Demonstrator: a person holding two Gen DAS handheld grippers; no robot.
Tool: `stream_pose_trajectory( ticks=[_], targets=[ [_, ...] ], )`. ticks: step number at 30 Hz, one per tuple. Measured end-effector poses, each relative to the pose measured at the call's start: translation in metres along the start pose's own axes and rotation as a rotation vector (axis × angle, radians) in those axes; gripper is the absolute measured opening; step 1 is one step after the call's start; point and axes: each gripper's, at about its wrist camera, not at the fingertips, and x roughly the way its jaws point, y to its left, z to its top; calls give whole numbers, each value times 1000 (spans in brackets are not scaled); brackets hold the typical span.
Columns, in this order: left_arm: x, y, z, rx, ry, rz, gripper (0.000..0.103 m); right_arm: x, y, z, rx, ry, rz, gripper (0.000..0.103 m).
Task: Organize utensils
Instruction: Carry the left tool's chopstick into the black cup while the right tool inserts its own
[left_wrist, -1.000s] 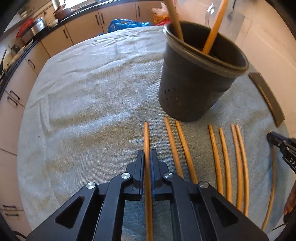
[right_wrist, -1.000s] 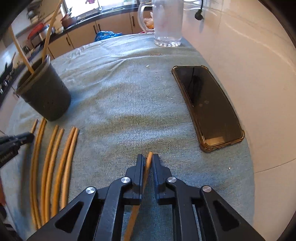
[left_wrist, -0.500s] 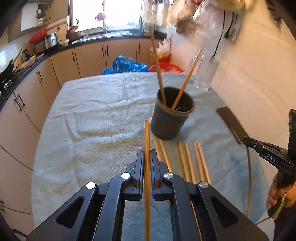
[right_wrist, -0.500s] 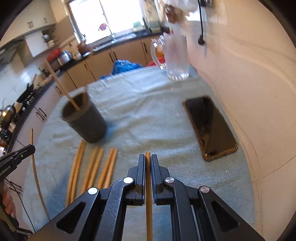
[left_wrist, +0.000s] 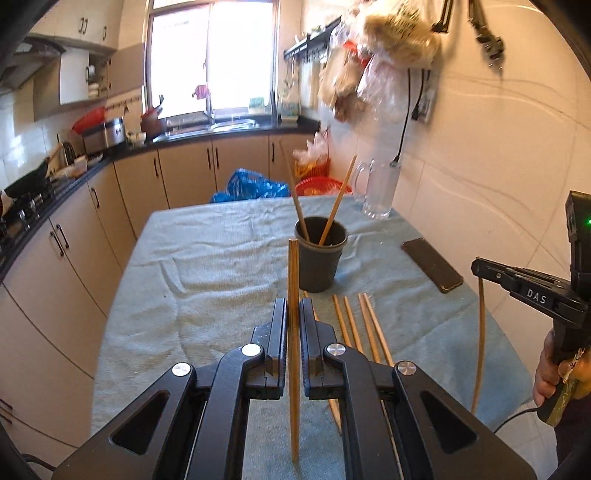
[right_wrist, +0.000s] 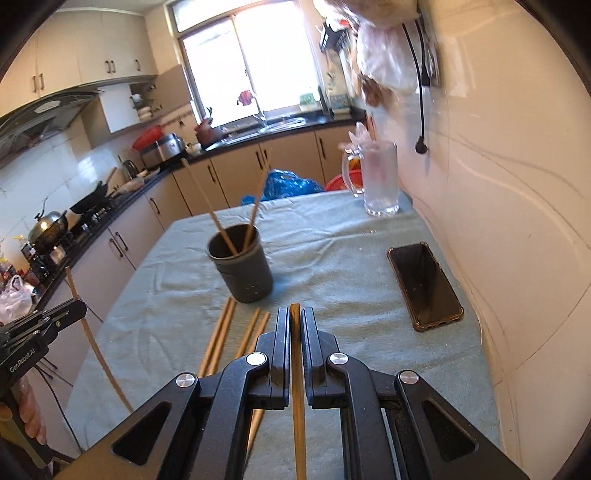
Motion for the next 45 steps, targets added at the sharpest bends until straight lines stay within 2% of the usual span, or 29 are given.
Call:
stream_pose_trajectory(
  ticks=[10,16,23,30,37,45],
  targets=[
    [-42,-15,-3,29,-91,-16,6,-38,18,-1,-33,-77,28,6],
    [-48,-16,15,24,-114,-37,6,-45,22,8,-33,-111,42,6],
    [-43,-14,48,4,-129,-52,6,-48,33,35,-51,-163,55,6],
    [-29,-14,93,4,-178,-28,6,-46,44,78,-63,-225,61,6],
    [6,-7,145,-69,-185,-57,6,-30,53,129,-45,-260,92,6],
    [52,-5,178,-84,-181,-53,6,-4,60,171,-9,-293,128,6]
  ],
)
